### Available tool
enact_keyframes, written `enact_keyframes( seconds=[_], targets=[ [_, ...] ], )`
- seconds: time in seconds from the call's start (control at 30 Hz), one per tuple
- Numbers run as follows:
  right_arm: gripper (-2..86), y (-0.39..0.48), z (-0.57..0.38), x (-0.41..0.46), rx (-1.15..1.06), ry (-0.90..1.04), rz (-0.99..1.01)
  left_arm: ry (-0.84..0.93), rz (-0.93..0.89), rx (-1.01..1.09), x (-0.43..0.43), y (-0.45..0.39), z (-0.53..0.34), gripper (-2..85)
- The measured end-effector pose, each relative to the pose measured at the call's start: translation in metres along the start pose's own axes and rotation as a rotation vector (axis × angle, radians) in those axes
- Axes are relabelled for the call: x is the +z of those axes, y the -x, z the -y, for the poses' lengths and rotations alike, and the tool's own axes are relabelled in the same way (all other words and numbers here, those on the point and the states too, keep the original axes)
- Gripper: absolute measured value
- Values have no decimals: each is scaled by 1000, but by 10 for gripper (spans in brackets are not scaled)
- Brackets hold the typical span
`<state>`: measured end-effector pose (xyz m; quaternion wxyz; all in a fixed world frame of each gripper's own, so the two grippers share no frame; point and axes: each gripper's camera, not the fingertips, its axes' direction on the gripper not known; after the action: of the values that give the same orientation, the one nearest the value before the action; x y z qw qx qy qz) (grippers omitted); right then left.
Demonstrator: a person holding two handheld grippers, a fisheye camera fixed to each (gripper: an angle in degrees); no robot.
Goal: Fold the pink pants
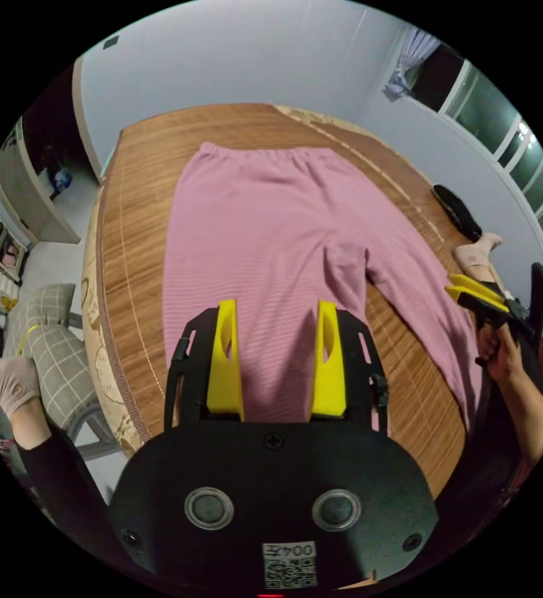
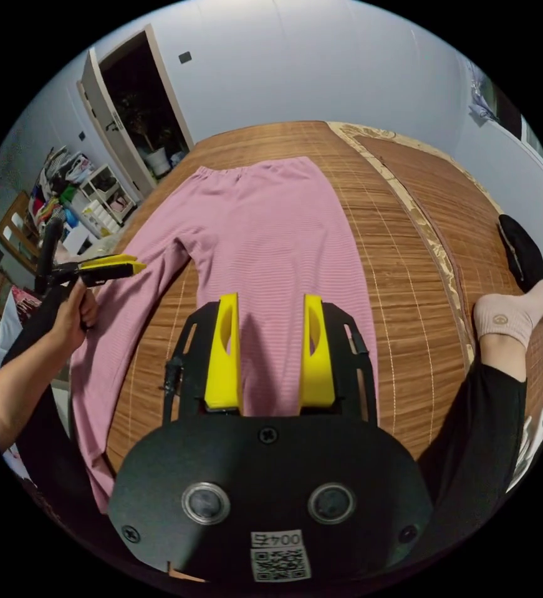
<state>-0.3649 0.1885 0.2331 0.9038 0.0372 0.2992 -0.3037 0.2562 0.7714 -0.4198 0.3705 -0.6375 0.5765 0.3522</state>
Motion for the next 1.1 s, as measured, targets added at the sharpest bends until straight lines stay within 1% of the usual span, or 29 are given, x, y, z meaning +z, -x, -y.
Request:
enact_keyframes(
  seconds=[0.03,0.17,0.23,0.43,0.57,0.67,0.73,0.77,0.83,0.9,1.03,1.1],
  targets=[
    [128,4,5,10,-14,12,-23,-36,40,-6,-1,-1,-5,139],
    [136,13,21,49,-58,100,-79,-30,79,28,7,-5,3,132],
    [137,18,35,56,-77,57,-129,-30,136,63,15,-10,17,131],
    [137,4,106,86,-71,50,-129,-50,114,20,35,11,65,132],
    [136,-10,141,98,-75,46,-100,-59,112,10,43,21,85,131],
    [123,-16,148,82,-49,62,18,-61,67,7,42,30,85,127],
    [112,-3,119,48,-64,3,116,-37,-13,-1,33,43,77,102],
    [111,2,109,41,-67,3,138,-22,-39,1,30,46,74,92],
    [115,27,59,14,-65,1,263,-28,-204,54,5,54,49,52],
    [116,53,17,2,-86,39,345,-52,-267,90,-25,53,21,37],
    [118,133,-63,-20,-221,136,452,-127,-227,157,-106,38,-63,13],
    [117,166,-82,-28,-295,156,469,-167,-173,143,-134,28,-101,8]
  ],
)
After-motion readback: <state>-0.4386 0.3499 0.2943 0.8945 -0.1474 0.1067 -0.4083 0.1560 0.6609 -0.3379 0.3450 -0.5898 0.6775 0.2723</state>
